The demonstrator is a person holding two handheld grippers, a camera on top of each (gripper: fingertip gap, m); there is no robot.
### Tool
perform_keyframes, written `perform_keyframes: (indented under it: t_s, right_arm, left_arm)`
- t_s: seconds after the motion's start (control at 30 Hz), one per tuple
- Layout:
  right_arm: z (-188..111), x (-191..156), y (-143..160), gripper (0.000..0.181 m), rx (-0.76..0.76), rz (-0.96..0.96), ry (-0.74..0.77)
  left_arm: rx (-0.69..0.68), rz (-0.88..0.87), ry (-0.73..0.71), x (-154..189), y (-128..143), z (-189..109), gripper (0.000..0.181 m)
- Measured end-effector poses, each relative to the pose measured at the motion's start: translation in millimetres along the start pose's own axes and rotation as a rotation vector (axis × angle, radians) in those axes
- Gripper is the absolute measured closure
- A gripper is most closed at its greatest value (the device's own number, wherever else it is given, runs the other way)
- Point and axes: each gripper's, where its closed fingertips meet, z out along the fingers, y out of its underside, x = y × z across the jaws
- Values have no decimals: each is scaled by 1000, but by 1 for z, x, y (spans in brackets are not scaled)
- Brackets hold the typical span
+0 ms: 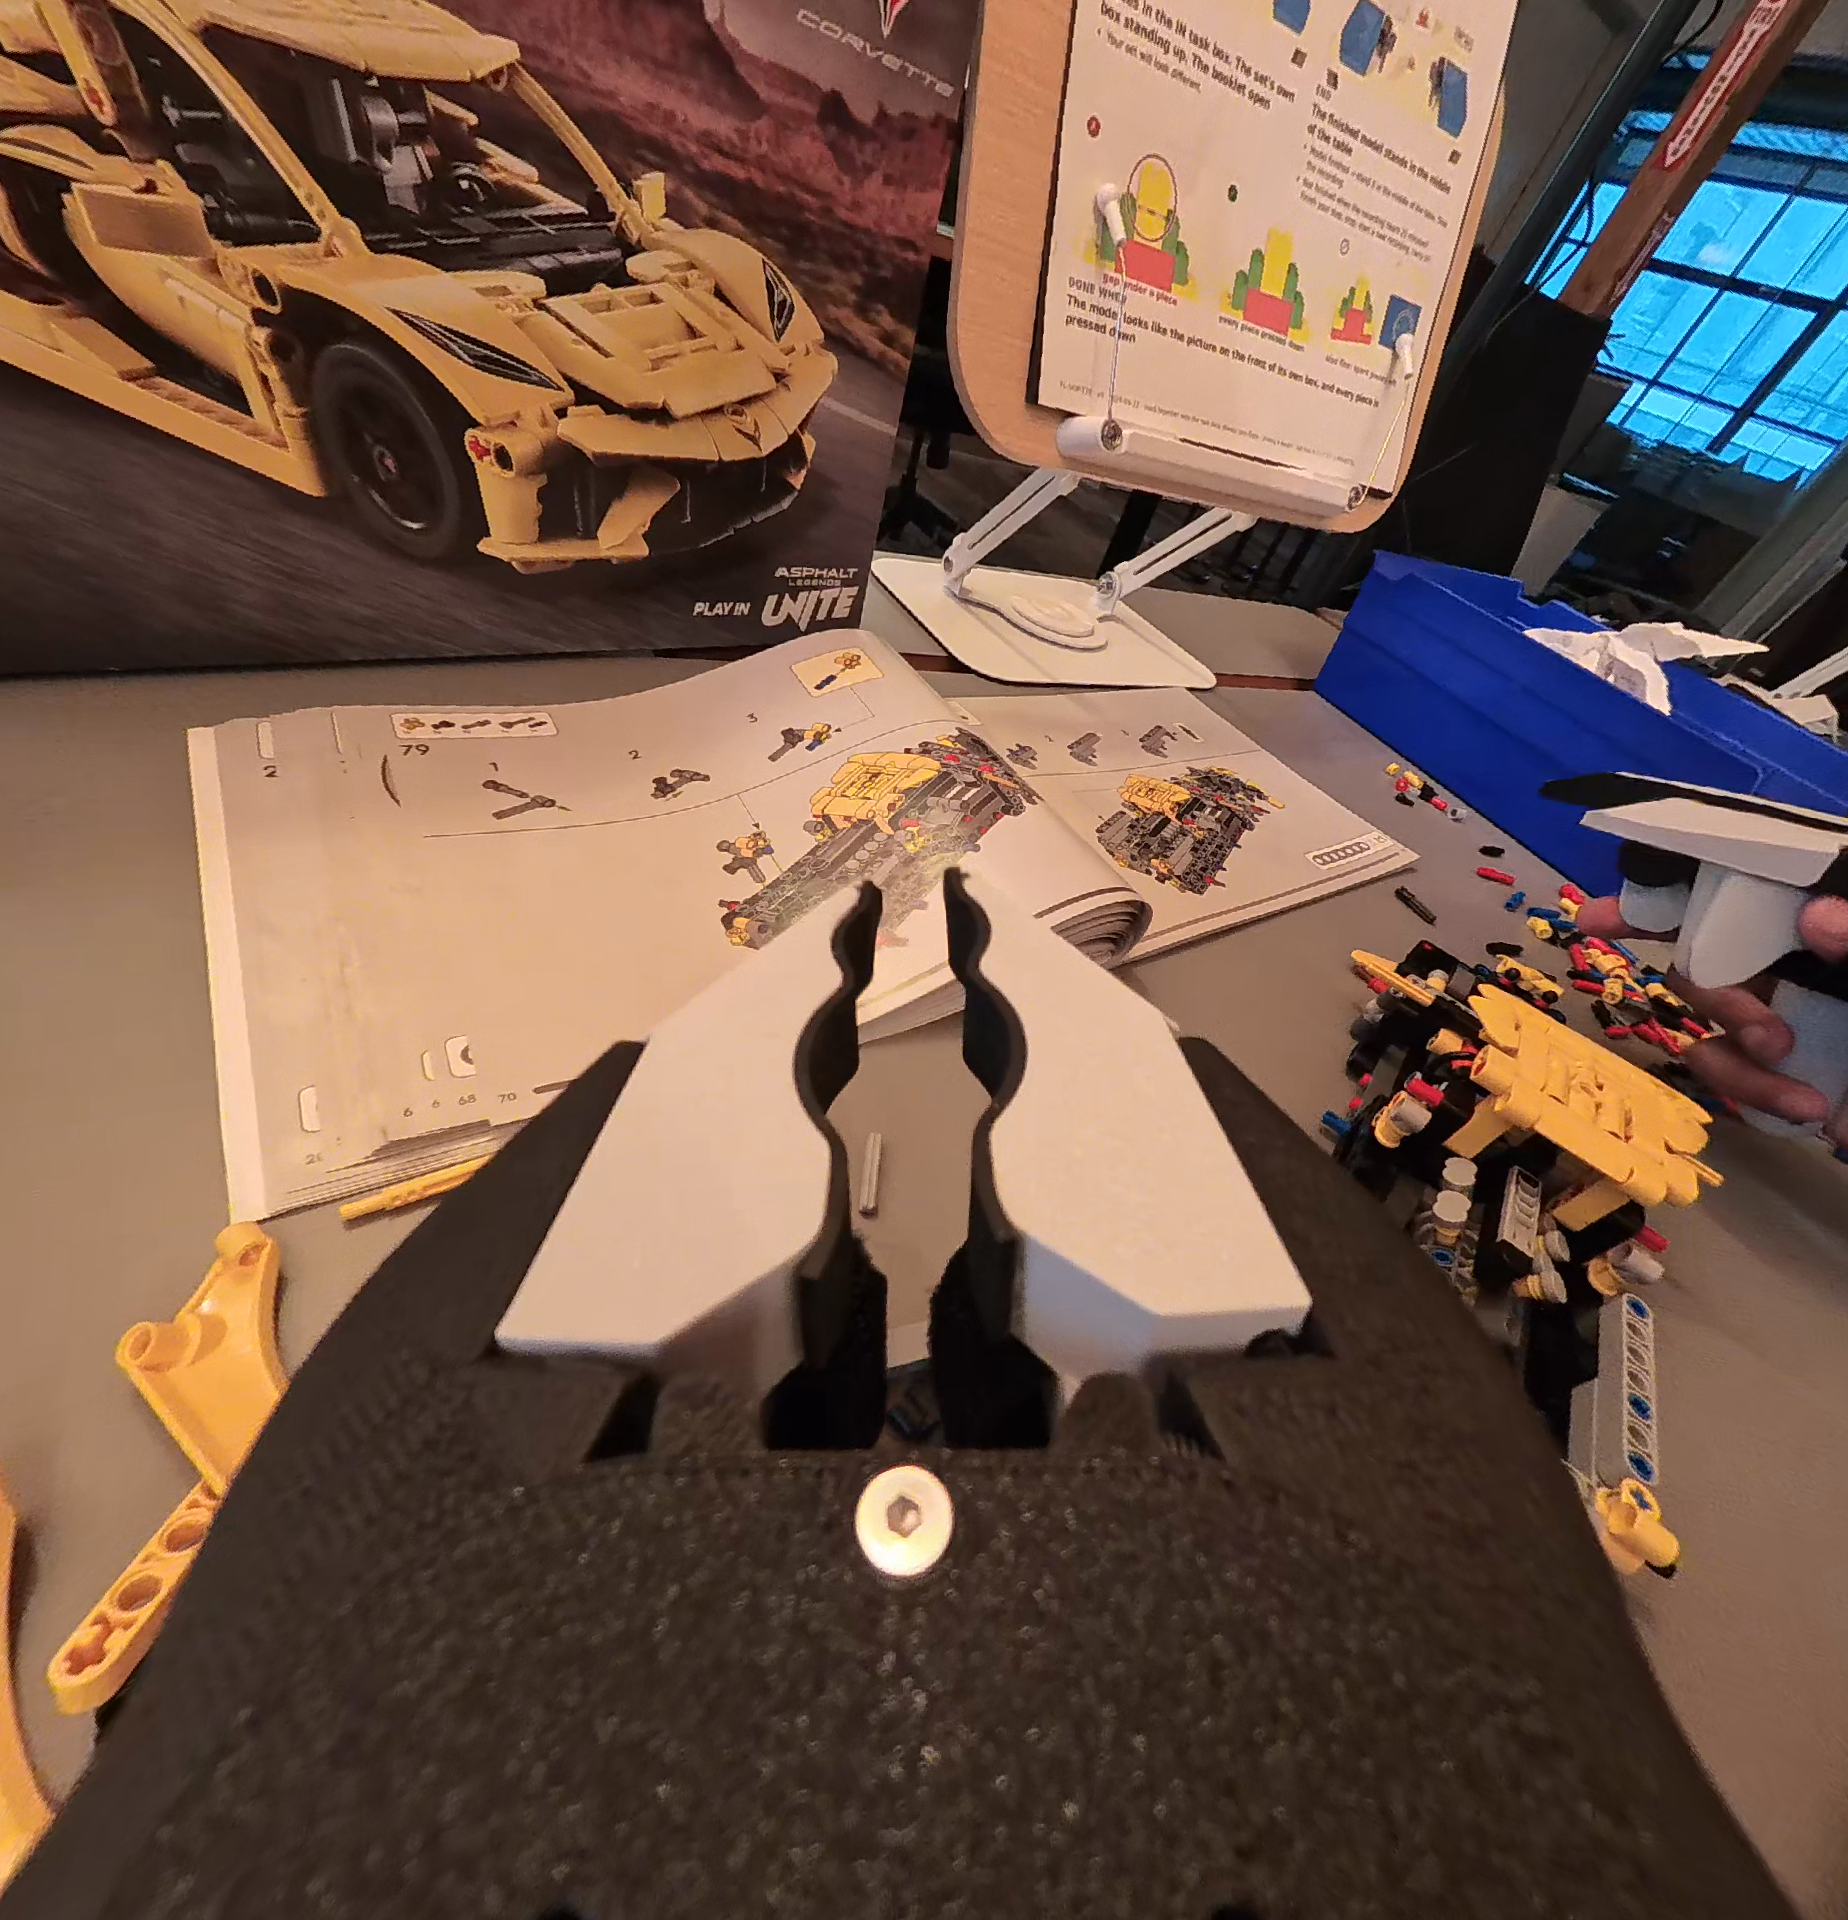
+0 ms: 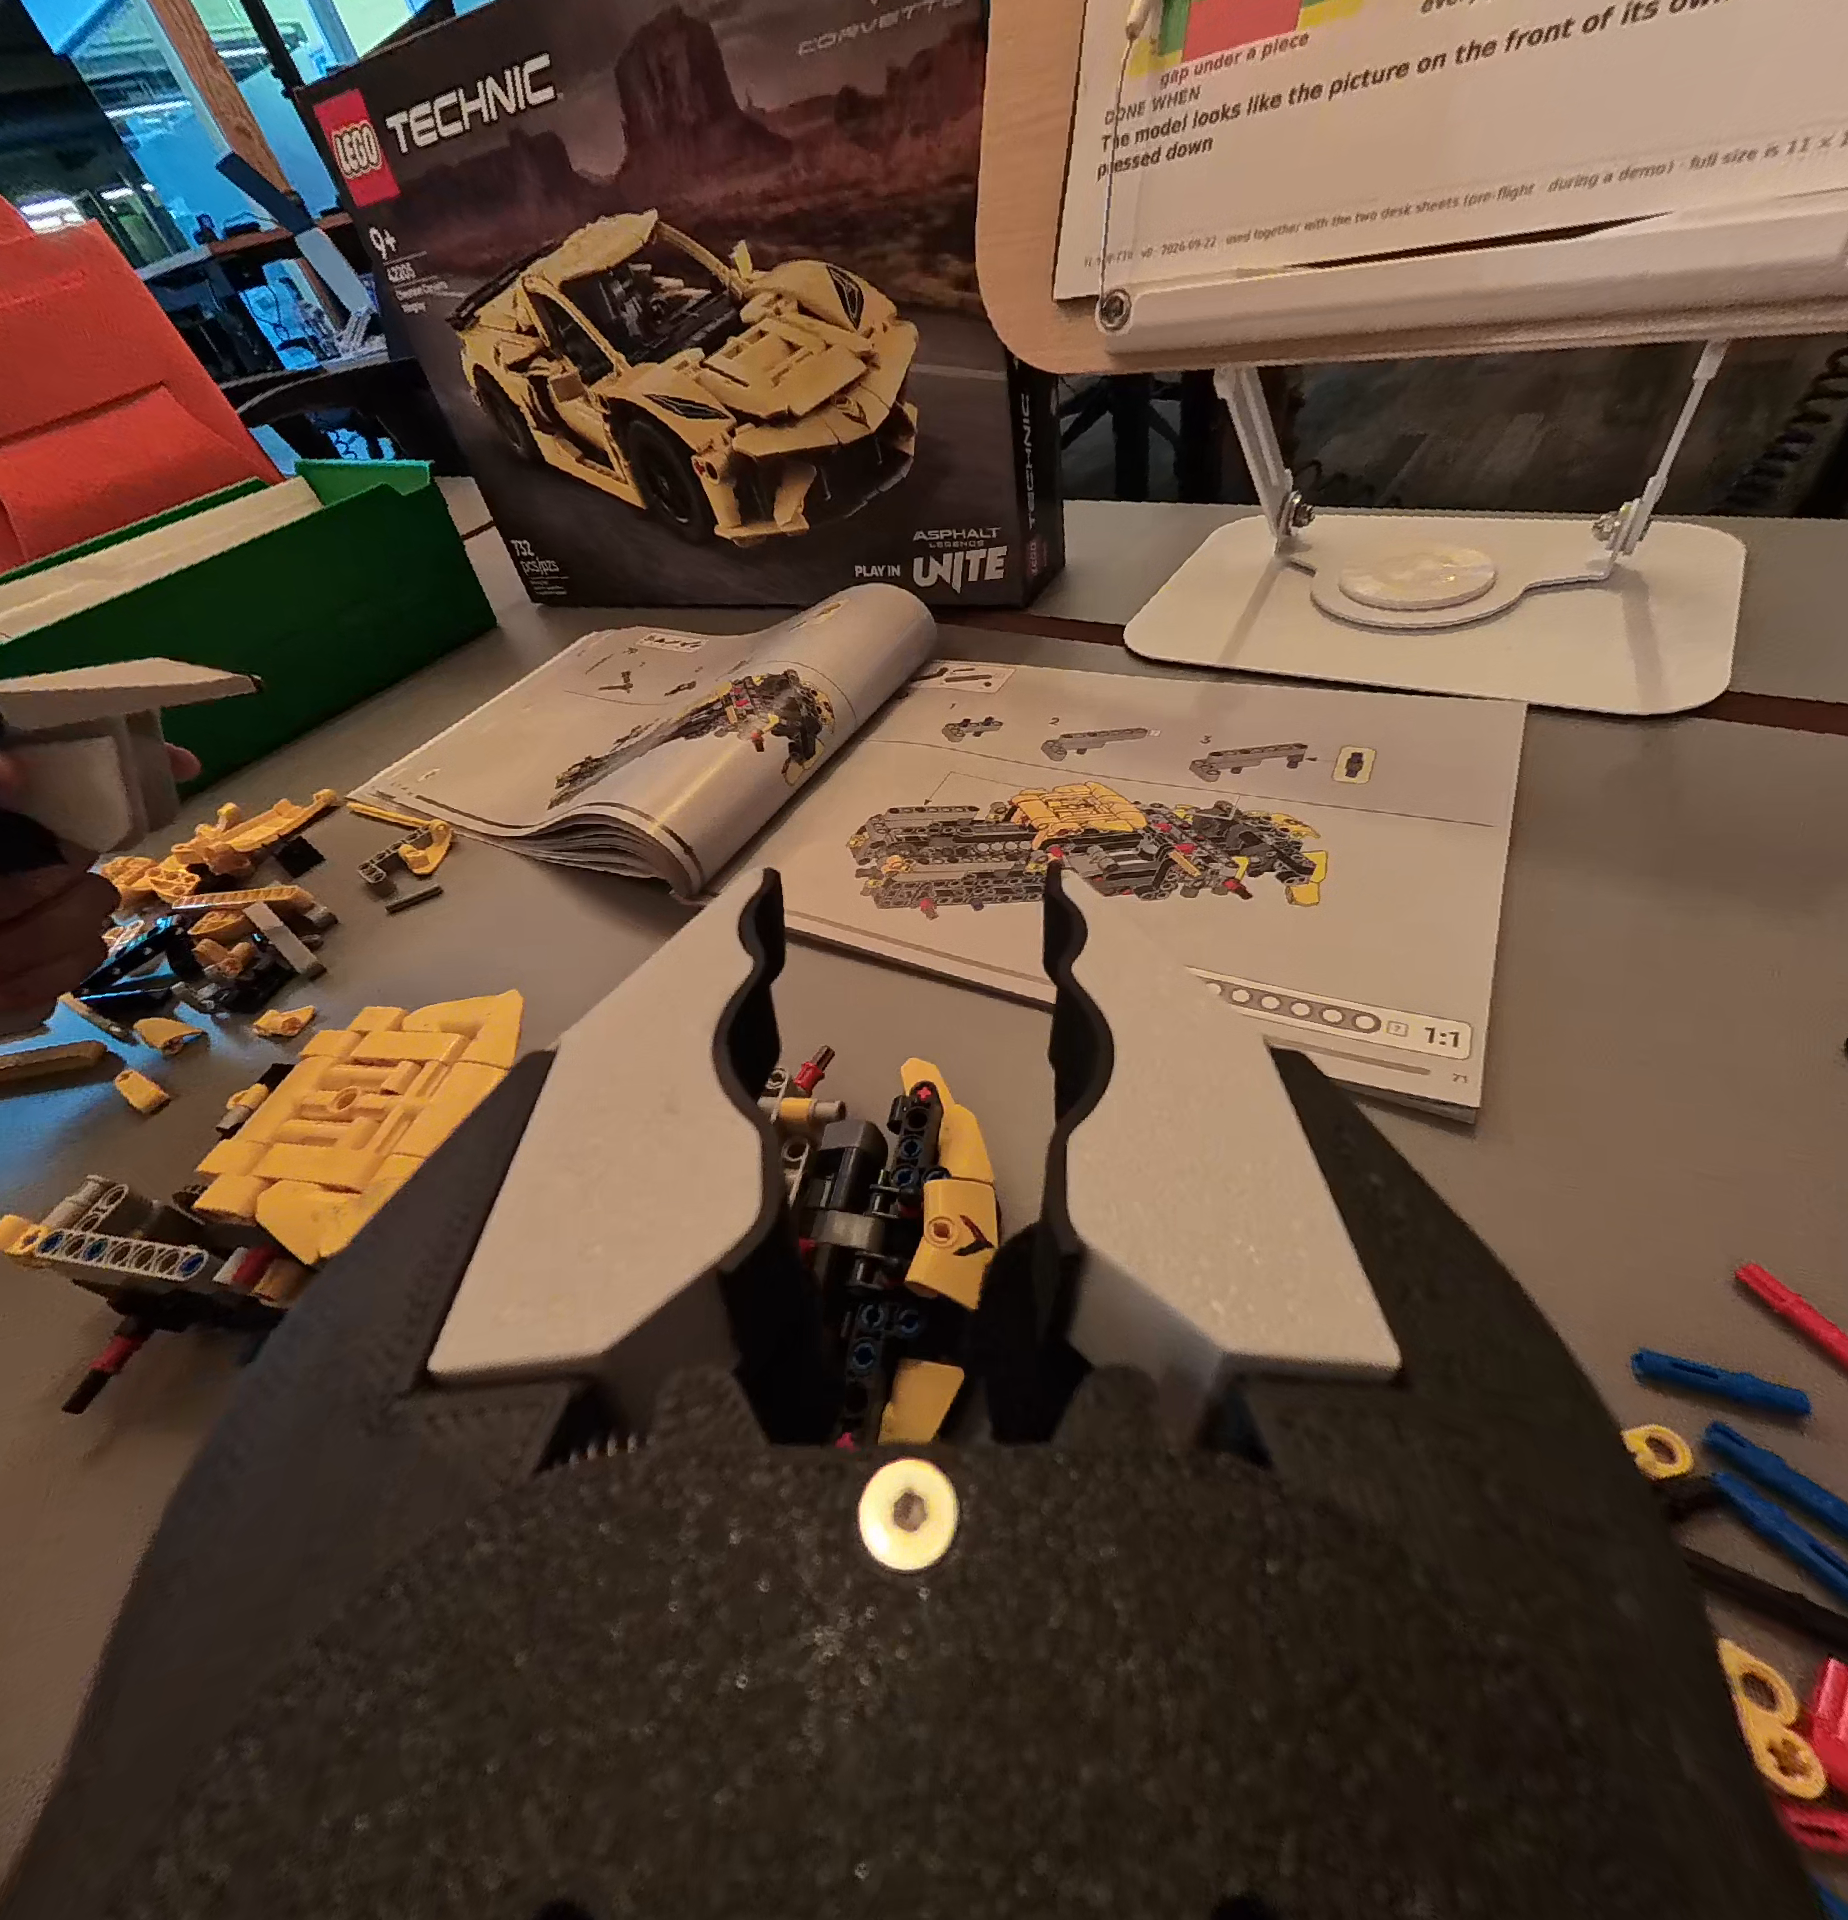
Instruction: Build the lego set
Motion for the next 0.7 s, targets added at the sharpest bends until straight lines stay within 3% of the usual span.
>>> perform_keyframes:
  t_s: [0.7]
  right_arm:
    - [-4,20,0,131,-12,67,49]
  left_arm:
    - [-52,18,-3,-4,9,7,168]
